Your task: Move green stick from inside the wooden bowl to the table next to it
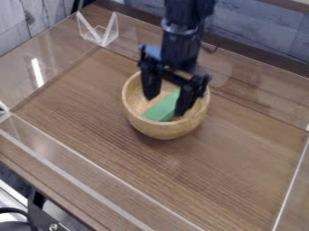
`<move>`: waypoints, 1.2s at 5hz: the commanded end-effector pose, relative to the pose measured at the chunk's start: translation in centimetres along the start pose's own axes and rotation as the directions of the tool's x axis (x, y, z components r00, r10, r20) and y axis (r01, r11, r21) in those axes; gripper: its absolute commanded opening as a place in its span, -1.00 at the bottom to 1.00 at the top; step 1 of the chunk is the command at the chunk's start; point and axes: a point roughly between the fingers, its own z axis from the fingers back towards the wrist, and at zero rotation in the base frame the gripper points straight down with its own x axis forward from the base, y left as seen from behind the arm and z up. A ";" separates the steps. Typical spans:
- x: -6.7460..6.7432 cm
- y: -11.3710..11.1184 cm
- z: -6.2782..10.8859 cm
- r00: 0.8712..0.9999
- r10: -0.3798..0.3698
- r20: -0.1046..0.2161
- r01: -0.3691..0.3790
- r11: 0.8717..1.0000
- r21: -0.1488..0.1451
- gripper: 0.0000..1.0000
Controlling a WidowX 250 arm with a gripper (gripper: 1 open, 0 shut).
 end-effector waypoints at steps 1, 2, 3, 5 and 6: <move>-0.1 1.1 1.2 0.987 -0.065 0.147 0.061 0.998 0.028 1.00; 0.2 1.4 0.8 0.979 -0.048 0.199 0.043 0.999 0.030 1.00; 0.5 1.5 0.6 0.973 -0.029 0.227 0.024 0.999 0.026 1.00; 1.8 2.0 1.9 0.964 -0.048 0.262 0.043 0.999 0.025 1.00; 1.6 0.8 1.3 0.960 -0.076 0.268 0.071 0.997 0.029 1.00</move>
